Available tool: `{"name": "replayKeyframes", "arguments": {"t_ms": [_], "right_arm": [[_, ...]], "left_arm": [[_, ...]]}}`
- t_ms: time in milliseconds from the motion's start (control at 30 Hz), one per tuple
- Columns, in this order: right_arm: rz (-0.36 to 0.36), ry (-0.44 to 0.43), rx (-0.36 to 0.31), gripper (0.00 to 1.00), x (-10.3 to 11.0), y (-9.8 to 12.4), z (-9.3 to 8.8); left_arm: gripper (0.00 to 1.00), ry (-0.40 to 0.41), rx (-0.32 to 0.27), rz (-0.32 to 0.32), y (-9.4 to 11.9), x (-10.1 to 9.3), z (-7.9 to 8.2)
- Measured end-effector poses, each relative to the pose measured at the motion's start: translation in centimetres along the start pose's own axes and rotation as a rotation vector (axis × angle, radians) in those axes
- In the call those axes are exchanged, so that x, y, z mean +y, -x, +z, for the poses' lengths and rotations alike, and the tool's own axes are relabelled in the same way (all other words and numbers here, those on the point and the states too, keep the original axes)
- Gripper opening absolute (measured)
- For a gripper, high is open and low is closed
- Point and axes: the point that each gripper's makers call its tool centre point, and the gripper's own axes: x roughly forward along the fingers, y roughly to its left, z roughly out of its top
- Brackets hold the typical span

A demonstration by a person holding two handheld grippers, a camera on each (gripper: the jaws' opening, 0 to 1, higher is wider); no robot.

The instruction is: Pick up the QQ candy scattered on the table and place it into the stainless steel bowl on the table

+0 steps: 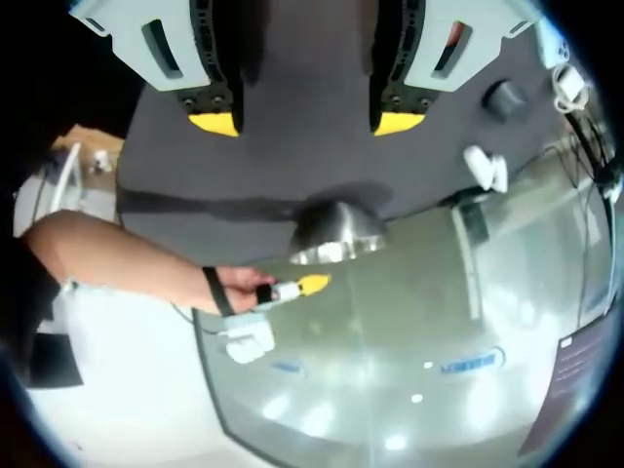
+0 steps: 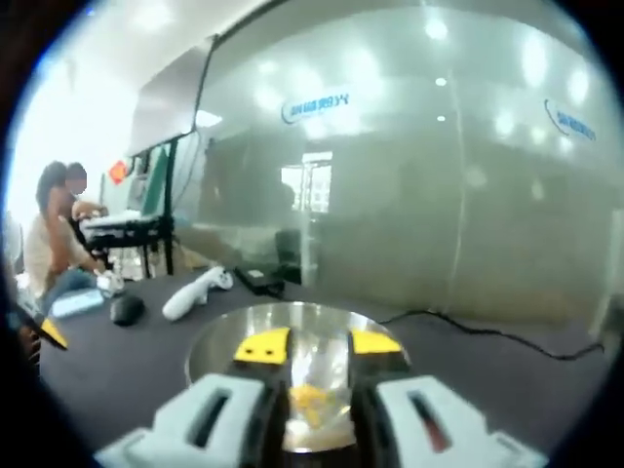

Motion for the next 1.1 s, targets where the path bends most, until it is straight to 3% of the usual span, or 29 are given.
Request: {"name": "replayKeyframes", "arguments": {"t_ms": [200, 500, 700, 933, 1100], "right_arm": [[0.024, -0.026, -0.037, 0.19, -0.5, 2.8, 0.8], [0.072, -0.036, -0.026, 0.19, 0.1, 8.5, -0.3], [0.176, -0.029, 0.020, 0.22, 1.7, 12.5, -2.9], [0.194, -0.024, 0.082, 0.23, 2.2, 16.4, -6.1], [0.180, 0.039, 0.137, 0.23, 2.0, 19.0, -8.9]], "left_arm": [[0.53, -0.007, -0.009, -0.010, -0.4, -0.4, 0.5], [0.53, -0.014, -0.005, -0.019, -1.1, -0.4, 0.5], [0.53, -0.019, -0.009, -0.023, -1.3, -0.5, 0.8], [0.53, -0.015, -0.003, -0.018, -1.3, -0.4, 0.7], [0.53, -0.018, -0.004, -0.016, -1.1, -0.5, 0.8]]}}
